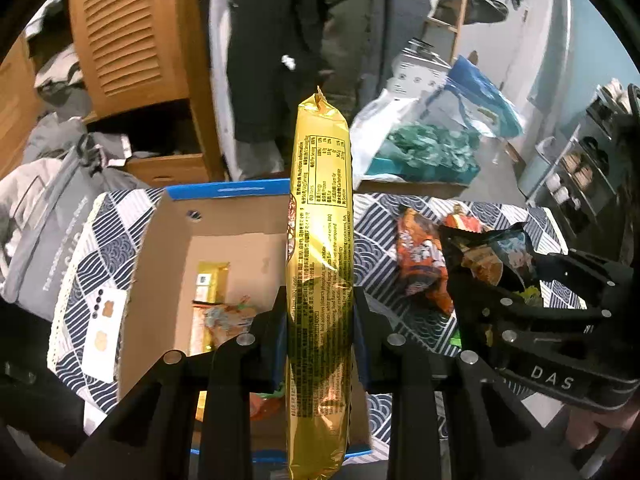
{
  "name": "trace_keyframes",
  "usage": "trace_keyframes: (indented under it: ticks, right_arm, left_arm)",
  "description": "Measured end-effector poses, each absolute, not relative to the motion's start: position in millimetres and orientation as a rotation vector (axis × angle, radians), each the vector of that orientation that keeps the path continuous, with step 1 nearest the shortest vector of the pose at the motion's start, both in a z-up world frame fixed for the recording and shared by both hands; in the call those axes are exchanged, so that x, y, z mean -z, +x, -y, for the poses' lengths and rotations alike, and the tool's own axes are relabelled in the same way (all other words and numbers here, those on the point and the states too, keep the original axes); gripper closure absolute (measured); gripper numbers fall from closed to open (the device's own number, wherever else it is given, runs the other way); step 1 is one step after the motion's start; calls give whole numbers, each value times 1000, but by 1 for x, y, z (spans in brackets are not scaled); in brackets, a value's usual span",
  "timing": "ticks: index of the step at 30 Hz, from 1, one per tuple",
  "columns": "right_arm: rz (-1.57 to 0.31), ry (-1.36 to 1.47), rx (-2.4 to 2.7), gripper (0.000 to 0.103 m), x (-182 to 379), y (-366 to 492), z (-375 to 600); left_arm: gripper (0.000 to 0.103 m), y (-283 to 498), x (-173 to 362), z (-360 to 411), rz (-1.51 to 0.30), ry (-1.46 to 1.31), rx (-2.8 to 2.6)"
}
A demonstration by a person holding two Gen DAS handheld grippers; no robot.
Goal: Organize snacks
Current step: 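Lift both held snacks and carry them over the cardboard box, then lower both snacks into the box and open both grippers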
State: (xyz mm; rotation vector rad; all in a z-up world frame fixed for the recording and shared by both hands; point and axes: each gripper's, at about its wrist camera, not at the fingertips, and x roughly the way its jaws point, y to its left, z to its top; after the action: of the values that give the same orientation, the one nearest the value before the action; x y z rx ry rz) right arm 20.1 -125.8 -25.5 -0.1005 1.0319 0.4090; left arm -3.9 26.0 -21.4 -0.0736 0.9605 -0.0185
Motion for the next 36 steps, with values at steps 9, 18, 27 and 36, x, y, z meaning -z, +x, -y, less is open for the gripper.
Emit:
trace_keyframes:
  ticks: [9,18,27,36]
  right_arm:
    - [-1042,-152,-484,38,28,22,73]
    - [-1067,-182,-552,38,37,25,27]
    - [-1113,-214,-589,38,56,28,-5]
    - [-1133,-229,-597,38,64,31,-19]
  left_arm:
    - [75,-9,27,-67,-964,-114,-56]
    - [75,-13,50,-109,-1012,-163,-145]
    - [75,-11,71,-135,-1061,-206,-201]
    - [75,-10,83,-145,-1094,-234,-227]
